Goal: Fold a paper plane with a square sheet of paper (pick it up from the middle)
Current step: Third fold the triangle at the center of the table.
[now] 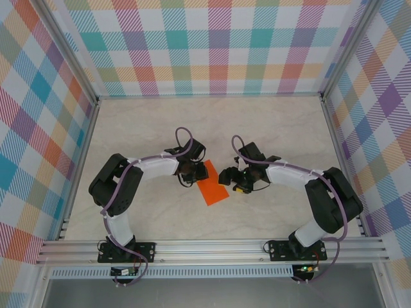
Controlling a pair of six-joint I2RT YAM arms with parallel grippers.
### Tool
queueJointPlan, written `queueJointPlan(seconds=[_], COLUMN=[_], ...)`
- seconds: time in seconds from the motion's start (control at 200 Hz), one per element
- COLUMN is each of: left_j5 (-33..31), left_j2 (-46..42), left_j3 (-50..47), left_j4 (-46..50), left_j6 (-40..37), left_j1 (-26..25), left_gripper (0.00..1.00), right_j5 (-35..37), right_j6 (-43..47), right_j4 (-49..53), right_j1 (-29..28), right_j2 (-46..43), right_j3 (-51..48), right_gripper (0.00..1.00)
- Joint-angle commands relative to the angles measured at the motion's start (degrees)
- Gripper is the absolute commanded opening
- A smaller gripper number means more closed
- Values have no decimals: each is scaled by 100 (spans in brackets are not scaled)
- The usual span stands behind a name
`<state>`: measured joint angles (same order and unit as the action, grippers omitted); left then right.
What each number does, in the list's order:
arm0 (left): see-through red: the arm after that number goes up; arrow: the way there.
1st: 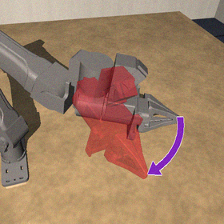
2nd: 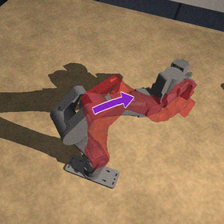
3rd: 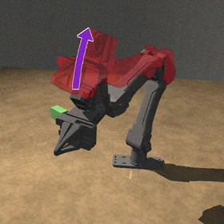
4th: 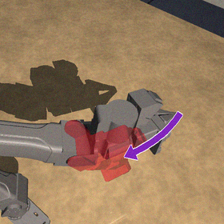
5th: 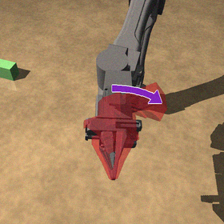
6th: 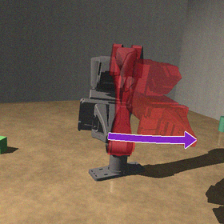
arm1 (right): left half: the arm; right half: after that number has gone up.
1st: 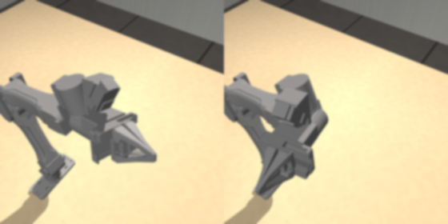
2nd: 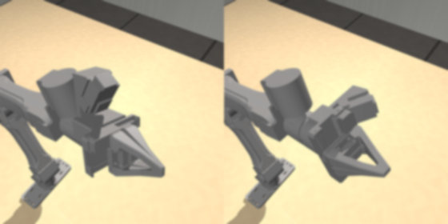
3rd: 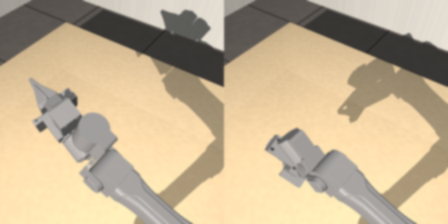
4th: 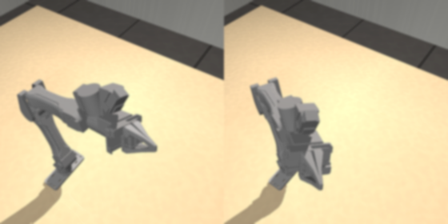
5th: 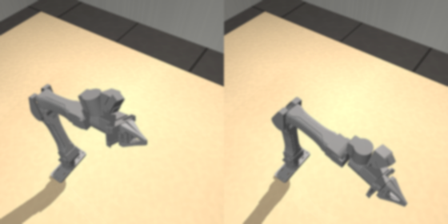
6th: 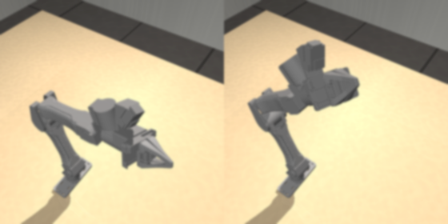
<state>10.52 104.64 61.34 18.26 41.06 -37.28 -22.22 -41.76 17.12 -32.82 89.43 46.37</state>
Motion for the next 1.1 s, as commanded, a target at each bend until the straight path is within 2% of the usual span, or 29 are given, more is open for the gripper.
queueJointPlan(seconds=[0.0,0.21,0.505,0.825,1.095], left_j5=[-213,-304,-316,-289,-301], left_j2=[168,178,205,204,206], left_j3=[10,-105,-128,-140,-158], left_j4=[281,301,314,301,301], left_j6=[-92,-53,-26,-19,-3], left_j1=[-16,-16,-16,-16,-16], left_gripper=[24,23,23,21,20], right_j5=[-217,-308,-459,-238,-351], right_j6=[27,121,245,317,344], right_j4=[-12,163,265,499,451], right_j1=[12,-1,-101,-231,-343], right_j2=[102,280,488,600,703], right_j3=[50,137,241,358,412], right_gripper=[73,72,61,59,58])
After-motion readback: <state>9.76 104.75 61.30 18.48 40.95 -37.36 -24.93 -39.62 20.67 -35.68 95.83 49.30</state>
